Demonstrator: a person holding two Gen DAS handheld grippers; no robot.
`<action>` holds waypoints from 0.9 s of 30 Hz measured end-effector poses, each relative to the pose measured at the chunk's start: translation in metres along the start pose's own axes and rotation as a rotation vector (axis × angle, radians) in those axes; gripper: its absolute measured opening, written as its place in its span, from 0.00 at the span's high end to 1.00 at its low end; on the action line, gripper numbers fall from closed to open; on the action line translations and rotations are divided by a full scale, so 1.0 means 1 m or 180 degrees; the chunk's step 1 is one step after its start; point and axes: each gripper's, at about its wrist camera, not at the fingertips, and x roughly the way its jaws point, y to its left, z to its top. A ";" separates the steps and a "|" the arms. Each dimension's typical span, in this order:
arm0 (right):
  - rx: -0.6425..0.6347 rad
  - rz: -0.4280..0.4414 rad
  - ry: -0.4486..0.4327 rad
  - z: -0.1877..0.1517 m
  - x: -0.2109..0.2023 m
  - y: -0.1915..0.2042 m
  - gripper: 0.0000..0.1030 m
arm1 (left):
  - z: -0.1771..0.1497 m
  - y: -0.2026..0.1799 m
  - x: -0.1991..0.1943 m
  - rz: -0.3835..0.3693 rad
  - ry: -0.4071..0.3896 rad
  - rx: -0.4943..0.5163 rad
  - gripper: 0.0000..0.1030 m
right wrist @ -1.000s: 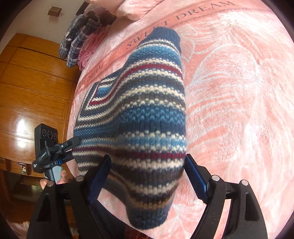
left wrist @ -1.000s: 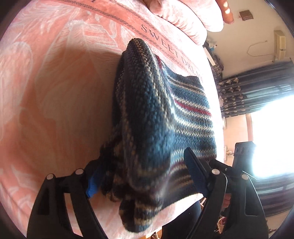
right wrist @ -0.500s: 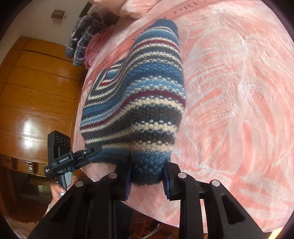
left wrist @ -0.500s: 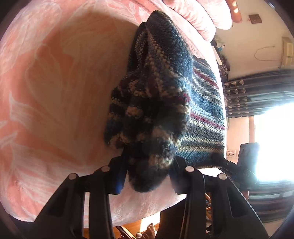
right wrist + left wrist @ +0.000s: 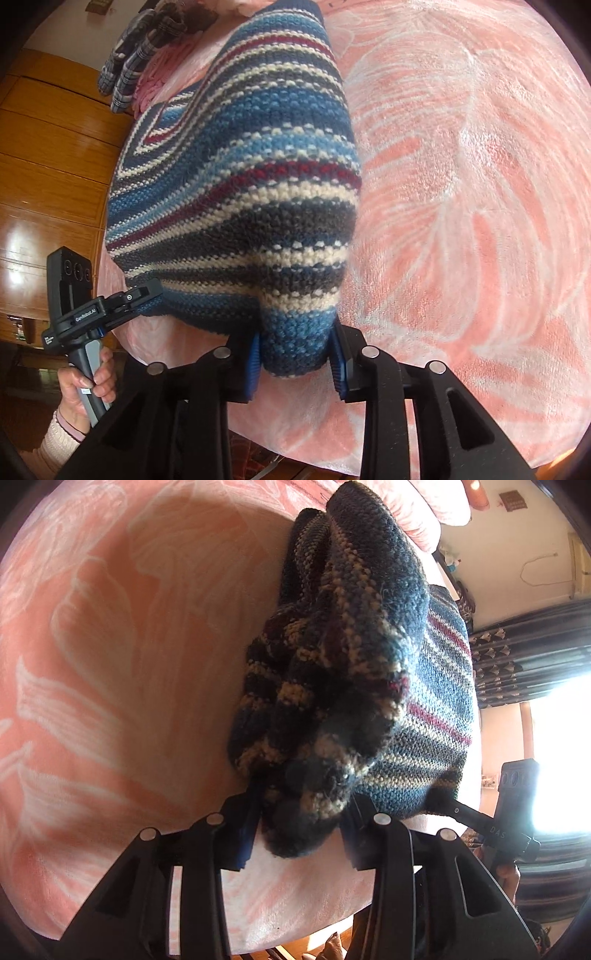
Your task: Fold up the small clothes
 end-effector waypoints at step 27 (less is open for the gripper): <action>-0.0402 -0.1493 -0.0601 -0.072 -0.106 0.096 0.04 | -0.078 -0.100 -0.112 0.1656 -0.0533 0.0436 0.09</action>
